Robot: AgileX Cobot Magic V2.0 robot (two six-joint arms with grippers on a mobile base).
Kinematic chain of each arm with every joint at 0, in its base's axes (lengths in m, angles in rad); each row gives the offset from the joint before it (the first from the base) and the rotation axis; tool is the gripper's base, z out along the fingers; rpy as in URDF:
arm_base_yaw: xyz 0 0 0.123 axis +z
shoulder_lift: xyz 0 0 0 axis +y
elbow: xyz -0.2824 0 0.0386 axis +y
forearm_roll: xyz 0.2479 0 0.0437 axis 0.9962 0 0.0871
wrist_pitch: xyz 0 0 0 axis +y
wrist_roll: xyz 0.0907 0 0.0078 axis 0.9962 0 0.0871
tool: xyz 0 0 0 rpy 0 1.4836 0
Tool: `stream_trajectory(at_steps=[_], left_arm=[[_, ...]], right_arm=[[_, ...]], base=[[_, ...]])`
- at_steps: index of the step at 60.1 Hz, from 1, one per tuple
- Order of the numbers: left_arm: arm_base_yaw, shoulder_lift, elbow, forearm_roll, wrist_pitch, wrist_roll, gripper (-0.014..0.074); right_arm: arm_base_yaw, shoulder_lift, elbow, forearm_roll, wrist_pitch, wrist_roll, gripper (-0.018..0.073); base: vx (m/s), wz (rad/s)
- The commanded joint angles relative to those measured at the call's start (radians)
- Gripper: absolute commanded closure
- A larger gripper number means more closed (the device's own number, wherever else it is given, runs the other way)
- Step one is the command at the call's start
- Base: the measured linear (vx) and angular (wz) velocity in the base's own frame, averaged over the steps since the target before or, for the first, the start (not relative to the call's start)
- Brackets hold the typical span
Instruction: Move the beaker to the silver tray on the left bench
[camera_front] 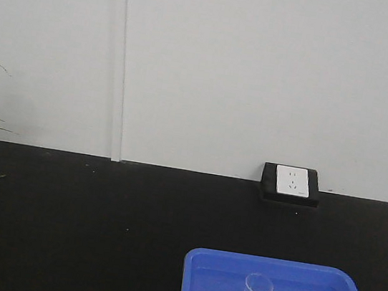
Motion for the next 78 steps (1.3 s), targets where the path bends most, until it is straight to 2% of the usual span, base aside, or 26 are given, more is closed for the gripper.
stream_trajectory(at_steps=[1, 57, 78], left_arm=[[-0.005, -0.007, 0.020, -0.003, -0.081, -0.002, 0.0595], [-0.005, -0.007, 0.020, -0.003, -0.081, -0.002, 0.0595], [-0.005, -0.007, 0.020, -0.003, -0.081, -0.002, 0.0595]], right_arm=[[-0.005, 0.005, 0.004, -0.003, -0.085, -0.007, 0.0570], [-0.005, 0.005, 0.004, -0.003, -0.086, -0.007, 0.0571], [-0.005, 0.005, 0.004, -0.007, -0.145, -0.007, 0.0571]], base=[[0.00, 0.00], [0.00, 0.00], [0.00, 0.00]])
